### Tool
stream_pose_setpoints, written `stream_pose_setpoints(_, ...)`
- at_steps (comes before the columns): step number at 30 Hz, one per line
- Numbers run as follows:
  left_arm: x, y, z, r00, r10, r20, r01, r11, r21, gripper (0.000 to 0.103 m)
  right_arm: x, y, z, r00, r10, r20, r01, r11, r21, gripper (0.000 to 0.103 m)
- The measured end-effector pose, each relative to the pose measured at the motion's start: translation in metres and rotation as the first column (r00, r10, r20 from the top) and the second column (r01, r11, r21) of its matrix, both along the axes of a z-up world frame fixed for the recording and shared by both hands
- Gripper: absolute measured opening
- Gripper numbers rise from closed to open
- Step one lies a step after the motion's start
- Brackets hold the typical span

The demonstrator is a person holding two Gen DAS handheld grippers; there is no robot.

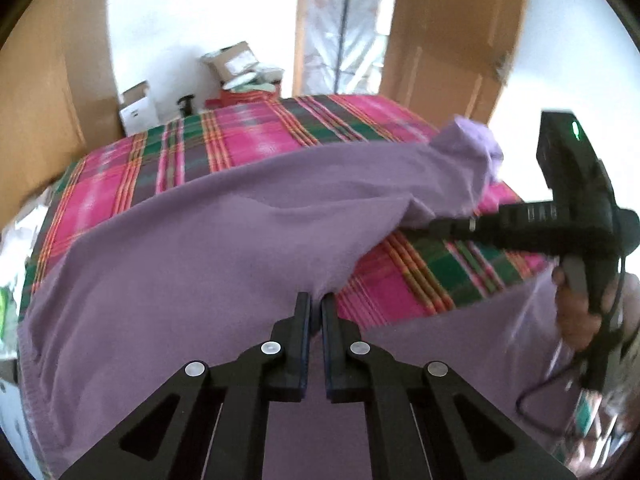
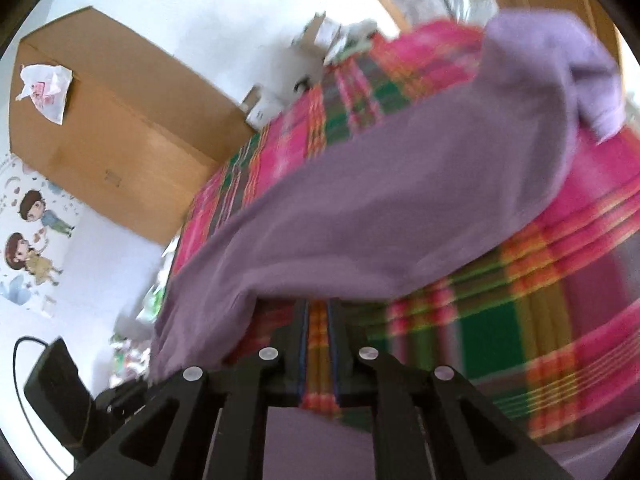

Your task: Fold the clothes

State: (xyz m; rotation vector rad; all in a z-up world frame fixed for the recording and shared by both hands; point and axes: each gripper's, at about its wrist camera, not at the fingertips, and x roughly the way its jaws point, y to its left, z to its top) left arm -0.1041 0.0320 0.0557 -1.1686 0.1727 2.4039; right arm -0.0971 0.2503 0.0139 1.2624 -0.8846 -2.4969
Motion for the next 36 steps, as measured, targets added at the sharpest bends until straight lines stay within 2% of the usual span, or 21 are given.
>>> stream_pose_setpoints(5,0.004,0.004,-0.018,0.997,-0.045,0.06,0.048,0.997,-0.054,0.004,-0.003,0.037,0.006,0.99,-0.139,0.002,0.138,0.989,0.046,0.02)
stream_pose_setpoints(7,0.001,0.0,-0.021,0.997,-0.034,0.07,0.037,0.998,-0.045,0.004,-0.006,0.05,0.007,0.983,-0.182,0.009,0.181,0.98,0.077,0.024)
stream_pose_setpoints(14,-0.003,-0.008,-0.016,0.996,-0.018,0.089,0.021,0.999,-0.036,0.004,-0.008,0.103,0.01,0.949,-0.315,-0.023,0.315,0.938,0.147,0.024)
stream_pose_setpoints(17,0.001,-0.015,-0.004,0.997,-0.019,0.078,0.017,0.999,0.027,0.004,-0.011,0.126,0.011,0.927,-0.373,-0.038,0.374,0.912,0.167,0.025)
stream_pose_setpoints(19,0.003,-0.015,0.009,0.999,-0.019,0.037,0.016,0.996,0.084,0.012,-0.017,0.138,0.011,0.919,-0.393,-0.04,0.394,0.903,0.169,0.028)
stream_pose_setpoints(22,0.002,-0.003,0.021,0.999,-0.025,-0.022,0.026,0.995,0.093,0.028,-0.019,0.156,0.013,0.906,-0.42,-0.058,0.424,0.897,0.128,0.03)
stream_pose_setpoints(26,-0.007,0.015,0.018,0.999,-0.023,-0.027,0.025,0.999,0.04,0.029,-0.015,0.181,0.018,0.867,-0.489,-0.097,0.497,0.862,0.096,0.038)
stream_pose_setpoints(28,-0.012,0.023,0.012,1.0,-0.018,-0.019,0.018,1.0,-0.001,0.029,-0.016,0.188,0.014,0.87,-0.485,-0.086,0.492,0.862,0.12,0.039)
stream_pose_setpoints(30,-0.016,0.029,0.005,1.0,-0.012,-0.011,0.012,0.999,-0.039,0.029,-0.018,0.189,0.006,0.89,-0.452,-0.054,0.455,0.88,0.138,0.039)
stream_pose_setpoints(33,-0.023,0.036,-0.002,1.0,-0.009,-0.019,0.008,0.997,-0.081,0.029,-0.023,0.191,-0.003,0.909,-0.414,-0.038,0.415,0.899,0.14,0.04)
stream_pose_setpoints(36,-0.032,0.038,-0.01,1.0,0.014,0.005,-0.013,0.995,-0.104,0.029,-0.035,0.193,-0.012,0.926,-0.376,-0.02,0.375,0.913,0.163,0.045)
